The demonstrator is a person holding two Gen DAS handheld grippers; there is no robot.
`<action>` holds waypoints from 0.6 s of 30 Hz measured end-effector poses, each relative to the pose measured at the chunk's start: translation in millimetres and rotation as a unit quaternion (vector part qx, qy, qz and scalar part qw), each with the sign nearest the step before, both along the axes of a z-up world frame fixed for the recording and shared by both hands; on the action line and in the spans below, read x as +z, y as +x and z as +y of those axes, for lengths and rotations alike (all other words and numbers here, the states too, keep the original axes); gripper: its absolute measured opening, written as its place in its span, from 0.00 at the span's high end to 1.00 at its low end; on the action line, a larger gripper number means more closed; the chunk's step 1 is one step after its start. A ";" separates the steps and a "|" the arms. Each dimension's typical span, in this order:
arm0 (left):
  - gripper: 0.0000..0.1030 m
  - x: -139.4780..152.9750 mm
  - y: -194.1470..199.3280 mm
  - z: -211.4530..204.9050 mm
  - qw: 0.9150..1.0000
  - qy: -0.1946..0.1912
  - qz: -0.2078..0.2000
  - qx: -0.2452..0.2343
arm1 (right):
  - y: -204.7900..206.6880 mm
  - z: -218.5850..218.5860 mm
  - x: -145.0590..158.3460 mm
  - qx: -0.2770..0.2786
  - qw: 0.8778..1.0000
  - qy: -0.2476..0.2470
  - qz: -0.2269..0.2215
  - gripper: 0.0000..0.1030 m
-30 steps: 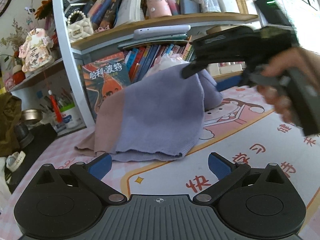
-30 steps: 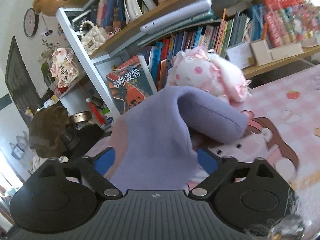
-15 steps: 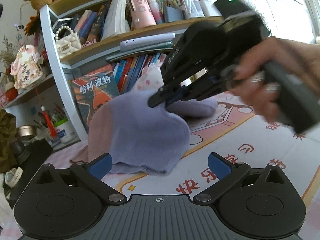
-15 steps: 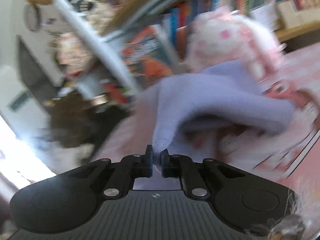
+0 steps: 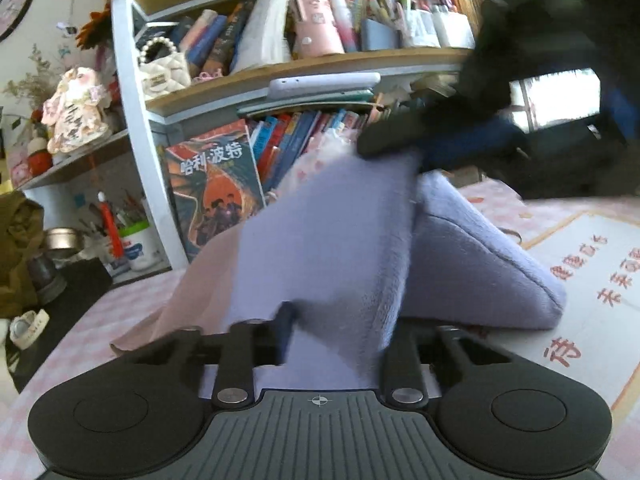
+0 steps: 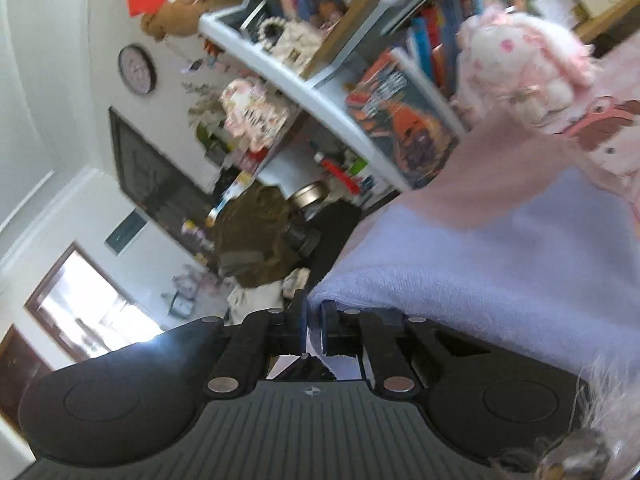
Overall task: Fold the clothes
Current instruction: 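Grasp the sweater edge with the right gripper while the left gripper grasps another edge, then lift the sweater with both grippers and shake it open in the air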
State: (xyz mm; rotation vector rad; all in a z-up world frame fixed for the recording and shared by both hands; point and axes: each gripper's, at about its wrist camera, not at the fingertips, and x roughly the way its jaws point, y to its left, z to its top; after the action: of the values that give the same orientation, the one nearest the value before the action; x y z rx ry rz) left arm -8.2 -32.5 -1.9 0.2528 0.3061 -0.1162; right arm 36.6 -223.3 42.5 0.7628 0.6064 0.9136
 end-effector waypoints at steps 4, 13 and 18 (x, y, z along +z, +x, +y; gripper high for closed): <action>0.95 2.2 -1.1 10.0 1.000 -0.029 -0.004 -0.001 | -7.1 -20.3 -14.0 -0.028 0.998 0.032 0.037 0.83; 0.97 12.0 -27.6 32.3 0.999 -0.008 -0.032 0.003 | -20.1 -41.2 -56.7 -0.100 0.974 0.139 0.151 0.32; 0.97 26.4 -47.0 48.9 0.999 -0.010 -0.043 0.007 | -16.9 -35.8 -75.2 -0.140 0.956 0.158 0.204 0.36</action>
State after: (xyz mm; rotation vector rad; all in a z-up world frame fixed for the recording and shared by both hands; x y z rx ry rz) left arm -55.2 16.4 24.4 0.2342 0.2202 -0.0936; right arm 19.7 -259.1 -32.7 1.3110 0.6961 0.5961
